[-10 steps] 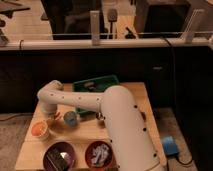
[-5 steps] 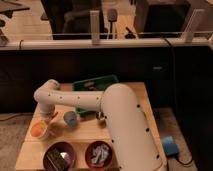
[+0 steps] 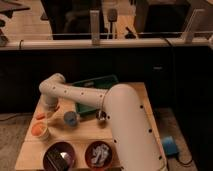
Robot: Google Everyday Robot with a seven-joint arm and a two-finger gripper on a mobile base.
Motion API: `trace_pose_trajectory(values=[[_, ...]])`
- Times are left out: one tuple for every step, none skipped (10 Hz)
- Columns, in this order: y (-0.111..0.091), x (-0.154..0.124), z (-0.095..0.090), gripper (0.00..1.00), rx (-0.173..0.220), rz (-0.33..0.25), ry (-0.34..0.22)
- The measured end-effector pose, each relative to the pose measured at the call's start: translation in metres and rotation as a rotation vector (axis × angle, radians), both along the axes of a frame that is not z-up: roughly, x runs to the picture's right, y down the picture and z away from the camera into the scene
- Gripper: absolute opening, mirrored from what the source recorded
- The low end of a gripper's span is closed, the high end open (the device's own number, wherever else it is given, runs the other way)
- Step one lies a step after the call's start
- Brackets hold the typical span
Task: Place pepper in plastic cup
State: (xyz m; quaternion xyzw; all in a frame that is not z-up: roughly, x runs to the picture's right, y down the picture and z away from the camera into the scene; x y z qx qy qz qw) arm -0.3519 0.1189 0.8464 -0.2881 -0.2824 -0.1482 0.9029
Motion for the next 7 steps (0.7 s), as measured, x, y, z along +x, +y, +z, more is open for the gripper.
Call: trace_pose_trajectory(values=[[-0.006, 0.005, 0.0, 0.0, 0.004, 0.004, 0.003], [-0.011, 0.009, -0.004, 0.0, 0.01, 0.005, 0.005], [-0.012, 0.012, -0.006, 0.0, 0.013, 0.004, 0.013], [-0.013, 0.013, -0.01, 0.0, 0.018, 0.001, 0.02], [-0.015, 0.016, -0.012, 0.0, 0.021, -0.003, 0.032], [-0.018, 0.024, -0.014, 0.0, 0.025, -0.004, 0.05], [-0.019, 0.03, -0.019, 0.0, 0.028, -0.009, 0.058]])
